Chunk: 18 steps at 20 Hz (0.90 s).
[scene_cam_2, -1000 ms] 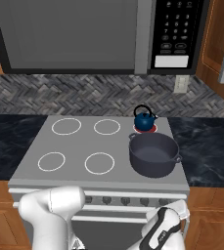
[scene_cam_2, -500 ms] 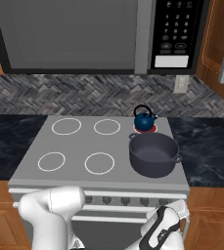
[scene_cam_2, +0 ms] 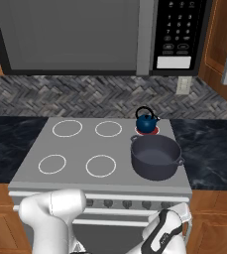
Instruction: Pick the kettle from the cabinet and place it on a stove burner. Then pick the pot from the counter and place it on another stove burner. Finally, turn both burners on.
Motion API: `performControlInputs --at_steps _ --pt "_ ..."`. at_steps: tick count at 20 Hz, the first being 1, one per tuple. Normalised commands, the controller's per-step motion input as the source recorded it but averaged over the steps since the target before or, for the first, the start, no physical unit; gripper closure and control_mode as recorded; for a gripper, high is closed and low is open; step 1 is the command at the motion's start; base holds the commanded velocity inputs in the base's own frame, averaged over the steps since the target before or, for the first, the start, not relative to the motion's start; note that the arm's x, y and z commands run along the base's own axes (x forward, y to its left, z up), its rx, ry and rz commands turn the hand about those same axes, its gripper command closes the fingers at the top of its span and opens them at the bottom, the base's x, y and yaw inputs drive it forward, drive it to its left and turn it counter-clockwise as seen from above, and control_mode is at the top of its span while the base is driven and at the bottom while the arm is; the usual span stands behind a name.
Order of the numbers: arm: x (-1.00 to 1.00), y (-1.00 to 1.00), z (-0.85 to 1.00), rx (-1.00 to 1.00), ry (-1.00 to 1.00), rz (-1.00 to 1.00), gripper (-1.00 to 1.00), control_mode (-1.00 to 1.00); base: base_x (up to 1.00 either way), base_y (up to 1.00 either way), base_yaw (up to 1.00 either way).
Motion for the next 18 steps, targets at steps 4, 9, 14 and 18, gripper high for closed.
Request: performControlInputs --at_steps 4,9,14,18 --pt "0.0 -0.03 0.0 -0.25 -0.03 0.0 1.0 -1.0 0.0 0.0 0.0" --pt "0.0 -0.04 0.0 -0.3 -0.04 0.0 1.0 -1.0 0.0 0.0 0.0" --pt "0.0 0.01 0.02 -0.14 0.0 0.0 -1.0 -1.0 0.0 0.0 0.0" --pt "0.01 0.07 0.0 -0.04 0.0 0.0 -1.0 -1.0 0.0 0.0 0.0"
